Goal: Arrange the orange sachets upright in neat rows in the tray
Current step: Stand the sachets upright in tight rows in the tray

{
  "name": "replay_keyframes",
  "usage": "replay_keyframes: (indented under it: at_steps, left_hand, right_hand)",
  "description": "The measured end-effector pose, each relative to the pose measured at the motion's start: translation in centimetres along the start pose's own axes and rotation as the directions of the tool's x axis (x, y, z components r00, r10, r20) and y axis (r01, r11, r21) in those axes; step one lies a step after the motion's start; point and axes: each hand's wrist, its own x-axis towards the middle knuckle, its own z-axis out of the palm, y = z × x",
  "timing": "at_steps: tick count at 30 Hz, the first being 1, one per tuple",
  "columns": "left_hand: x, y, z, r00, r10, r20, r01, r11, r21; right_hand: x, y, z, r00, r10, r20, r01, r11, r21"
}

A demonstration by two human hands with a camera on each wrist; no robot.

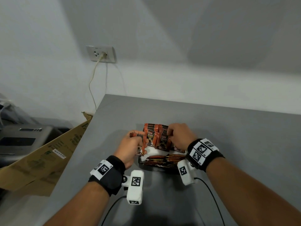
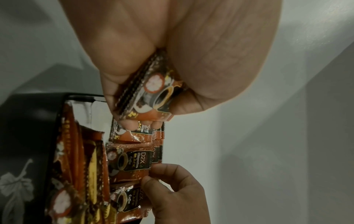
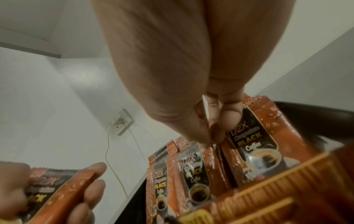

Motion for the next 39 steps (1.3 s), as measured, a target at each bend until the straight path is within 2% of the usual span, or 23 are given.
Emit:
replay_keyframes:
  at_steps: [4,6,10,13,16,18,23,29,39]
  left_hand:
    - [0.2,-0.1,0.2,0.998,0.044,0.036,-0.044,0.999,0.013]
    - [0.2,0.0,0.5,0.992,0.091,0.085,-0.091,0.996,-0.004]
    - [0.0,0.7,2.3,0.966,0.195,0.171,-0.191,0.981,-0.041]
    - [-0.1,1.3,3.4,0.963,0.205,0.176,-0.198,0.979,-0.055]
    - [0.4,1.4,2.8,0.982,0.174,0.069,-0.17,0.984,-0.056]
    - [0.8,1.2,2.0,0.989,0.149,0.015,-0.148,0.988,-0.054]
    - [0.8,0.5,1.3,0.994,0.107,0.033,-0.107,0.994,-0.015]
    - [0.8,-0.2,0.9,0.997,0.077,0.021,-0.078,0.997,0.019]
    - [0.8,-0.2,1.0,0.998,0.059,0.027,-0.059,0.998,0.001]
  right_hand:
    - [-0.7,0.1,-1.1,0.999,-0.022,-0.046,0.025,0.998,0.063]
    - [-1.6,-0.5,-2.2,0.995,-0.064,-0.082,0.077,0.983,0.166]
    - [-3.6,-2.6,-3.6,0.984,-0.173,-0.033,0.172,0.907,0.384]
    - [-4.0,-2.2,-4.6,0.98,-0.165,-0.115,0.198,0.89,0.411]
    - [-3.9,0.1,-6.3,0.982,-0.065,-0.178,0.125,0.926,0.355]
    - [-3.5,1.9,-6.3,0.991,-0.033,-0.131,0.063,0.972,0.227]
    - [-2.4,4.1,-3.0,1.0,-0.021,0.022,0.021,1.0,0.022]
    - [-1.9,4.5,-1.1,0.999,-0.029,0.015,0.03,0.999,-0.038]
    - [-2.1,4.7,-0.9,0.999,-0.03,-0.039,0.027,0.997,-0.068]
